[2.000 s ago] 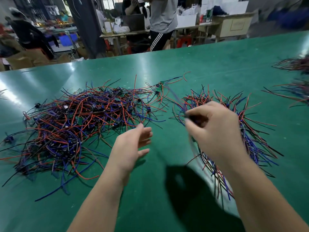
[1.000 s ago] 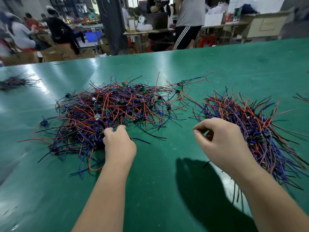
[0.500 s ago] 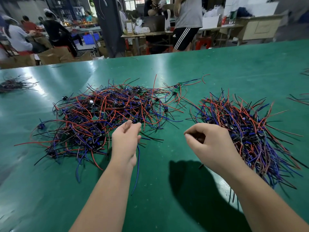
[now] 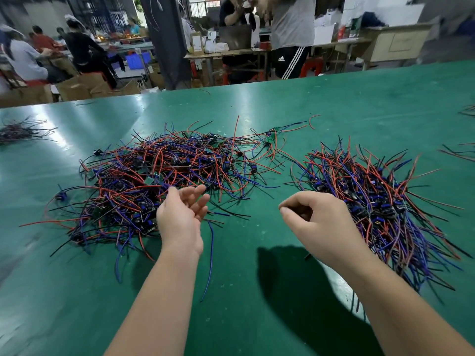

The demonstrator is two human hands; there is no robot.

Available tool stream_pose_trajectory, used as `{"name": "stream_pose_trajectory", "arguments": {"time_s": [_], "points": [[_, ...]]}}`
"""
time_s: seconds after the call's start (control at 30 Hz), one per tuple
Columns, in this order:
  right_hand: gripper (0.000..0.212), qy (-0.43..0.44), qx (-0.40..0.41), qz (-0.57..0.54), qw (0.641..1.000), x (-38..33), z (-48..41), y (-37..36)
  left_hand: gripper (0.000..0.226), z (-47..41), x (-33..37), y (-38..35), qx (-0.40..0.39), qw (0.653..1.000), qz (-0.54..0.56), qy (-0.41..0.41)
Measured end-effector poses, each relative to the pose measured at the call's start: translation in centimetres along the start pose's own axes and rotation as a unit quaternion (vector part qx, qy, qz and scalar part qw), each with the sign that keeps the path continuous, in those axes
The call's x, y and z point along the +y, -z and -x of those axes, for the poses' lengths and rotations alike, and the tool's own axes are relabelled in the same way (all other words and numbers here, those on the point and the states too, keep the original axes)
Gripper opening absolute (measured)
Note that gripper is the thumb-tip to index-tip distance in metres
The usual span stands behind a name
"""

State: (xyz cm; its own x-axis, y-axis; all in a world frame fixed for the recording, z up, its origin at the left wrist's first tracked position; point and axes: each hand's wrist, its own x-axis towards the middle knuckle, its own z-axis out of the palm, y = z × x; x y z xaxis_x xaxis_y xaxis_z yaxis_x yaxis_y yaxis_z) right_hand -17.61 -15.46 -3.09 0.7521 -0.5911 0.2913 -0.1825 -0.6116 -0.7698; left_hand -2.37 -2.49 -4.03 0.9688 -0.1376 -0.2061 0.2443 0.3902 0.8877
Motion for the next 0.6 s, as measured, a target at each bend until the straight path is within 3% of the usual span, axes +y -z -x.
{"name": "stream_pose_trajectory", "arguments": {"time_s": [0.07, 0.13, 0.27, 0.33, 0.43, 0.5, 0.57, 0.6], "points": [[0.011, -0.032, 0.014, -0.069, 0.997, 0.0, -0.2, -0.1, 0.044, 1.6, -0.1, -0.9, -0.059, 0.988, -0.07, -0.127], [0.012, -0.085, 0.019, -0.205, 0.975, -0.2, -0.5, 0.0, 0.047, 3.4, -0.7, -1.8, -0.162, 0.952, -0.136, -0.22], [0.026, -0.188, -0.05, -0.493, 0.848, -0.9, -1.1, 0.5, 0.041, 6.1, -2.5, -2.1, -0.36, 0.847, -0.252, -0.3], [0.031, -0.182, -0.062, -0.534, 0.823, -0.9, -1.0, 0.7, 0.038, 6.7, -3.4, -2.0, -0.421, 0.783, -0.32, -0.329], [0.026, -0.161, -0.046, -0.533, 0.829, -0.7, -0.8, 0.7, 0.027, 6.9, -4.5, -1.9, -0.461, 0.681, -0.42, -0.383], [0.021, -0.147, -0.039, -0.547, 0.823, -0.7, -0.9, 0.8, 0.007, 6.5, -4.7, -1.6, -0.475, 0.667, -0.454, -0.352], [0.018, -0.13, -0.049, -0.574, 0.807, -0.7, -1.0, 1.0, 0.032, 5.5, -4.8, -1.2, -0.457, 0.682, -0.48, -0.309], [0.018, -0.121, -0.057, -0.589, 0.797, -0.7, -1.0, 1.1, 0.042, 5.0, -4.6, -1.1, -0.433, 0.706, -0.48, -0.289]]}}
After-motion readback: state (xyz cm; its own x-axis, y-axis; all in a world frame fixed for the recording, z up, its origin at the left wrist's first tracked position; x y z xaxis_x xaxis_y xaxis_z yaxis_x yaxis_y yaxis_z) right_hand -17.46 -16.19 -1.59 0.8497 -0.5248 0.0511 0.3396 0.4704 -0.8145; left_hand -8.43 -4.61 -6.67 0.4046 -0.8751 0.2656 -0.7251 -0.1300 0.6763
